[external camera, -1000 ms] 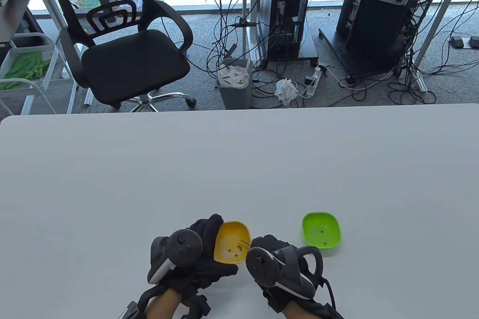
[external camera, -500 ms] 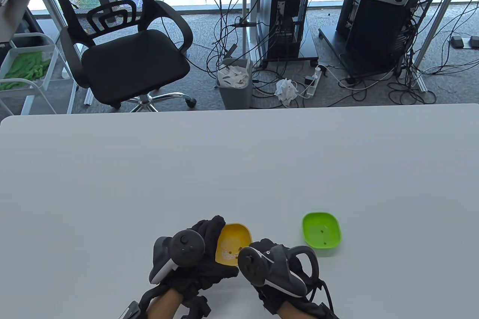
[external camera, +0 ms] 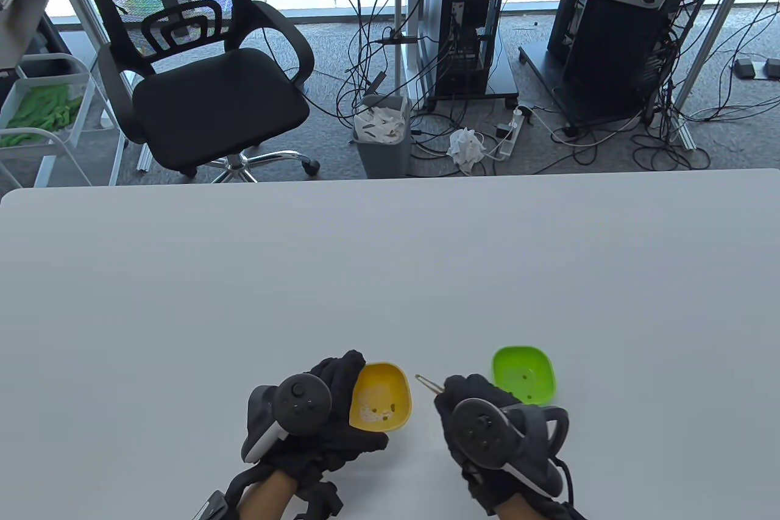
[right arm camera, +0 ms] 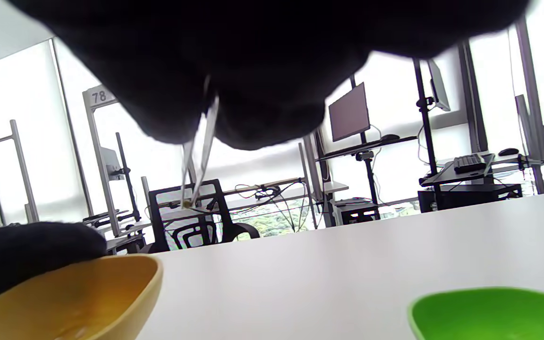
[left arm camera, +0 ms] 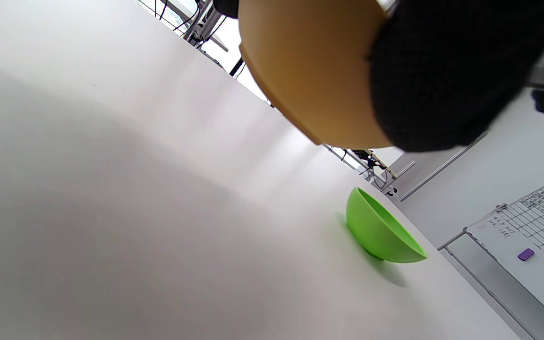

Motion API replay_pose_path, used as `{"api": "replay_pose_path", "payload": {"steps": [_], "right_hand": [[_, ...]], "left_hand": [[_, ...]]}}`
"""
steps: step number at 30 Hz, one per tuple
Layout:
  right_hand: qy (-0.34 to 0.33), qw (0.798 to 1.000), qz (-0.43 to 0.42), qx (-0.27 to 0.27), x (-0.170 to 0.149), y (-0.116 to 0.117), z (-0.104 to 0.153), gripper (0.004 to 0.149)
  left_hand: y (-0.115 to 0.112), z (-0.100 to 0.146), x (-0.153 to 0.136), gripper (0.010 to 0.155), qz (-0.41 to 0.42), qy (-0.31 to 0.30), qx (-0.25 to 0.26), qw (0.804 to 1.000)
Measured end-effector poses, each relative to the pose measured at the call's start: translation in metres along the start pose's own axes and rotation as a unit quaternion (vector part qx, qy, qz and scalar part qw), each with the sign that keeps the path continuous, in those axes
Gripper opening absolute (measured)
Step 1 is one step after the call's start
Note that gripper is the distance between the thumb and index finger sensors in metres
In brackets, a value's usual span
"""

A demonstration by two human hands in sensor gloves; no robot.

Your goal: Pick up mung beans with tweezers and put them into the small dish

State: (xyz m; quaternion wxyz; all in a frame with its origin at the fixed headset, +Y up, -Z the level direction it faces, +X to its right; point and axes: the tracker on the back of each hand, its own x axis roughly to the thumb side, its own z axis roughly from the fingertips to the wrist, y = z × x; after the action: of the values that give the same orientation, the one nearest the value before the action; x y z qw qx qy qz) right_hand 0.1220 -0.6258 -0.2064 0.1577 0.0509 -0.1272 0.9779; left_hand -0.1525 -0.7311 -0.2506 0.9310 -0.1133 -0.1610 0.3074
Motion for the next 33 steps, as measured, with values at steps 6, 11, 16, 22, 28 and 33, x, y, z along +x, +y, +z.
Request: {"api": "replay_pose_path", "payload": {"steps": [6, 11, 16, 22, 28, 33], "right_hand": [[0.128, 0.992, 0.007, 0.001, -0.077, 0.002, -0.006, 0.034], [0.162, 0.986, 0.003, 0.028, -0.101, 0.025, -0.004, 0.034], [0.171, 0.985, 0.003, 0.033, -0.107, 0.028, -0.004, 0.034], [0.173, 0.984, 0.003, 0.036, -0.108, 0.031, -0.003, 0.034], [0.181, 0.983, 0.003, 0.038, -0.109, 0.033, -0.003, 0.034], [0.181, 0.983, 0.001, 0.039, -0.109, 0.033, -0.002, 0.034]], "left_hand": [[0.001, 0.0, 0.0, 0.121, 0.002, -0.002, 0.004, 1.0], [0.001, 0.001, -0.001, 0.121, 0.0, -0.002, 0.007, 1.0], [0.002, 0.002, -0.002, 0.121, 0.002, 0.0, 0.009, 1.0], [0.002, 0.002, -0.002, 0.121, 0.002, 0.001, 0.008, 1.0], [0.002, 0.002, -0.002, 0.121, 0.003, 0.001, 0.008, 1.0], [0.002, 0.002, -0.002, 0.121, 0.002, 0.001, 0.007, 1.0]]}}
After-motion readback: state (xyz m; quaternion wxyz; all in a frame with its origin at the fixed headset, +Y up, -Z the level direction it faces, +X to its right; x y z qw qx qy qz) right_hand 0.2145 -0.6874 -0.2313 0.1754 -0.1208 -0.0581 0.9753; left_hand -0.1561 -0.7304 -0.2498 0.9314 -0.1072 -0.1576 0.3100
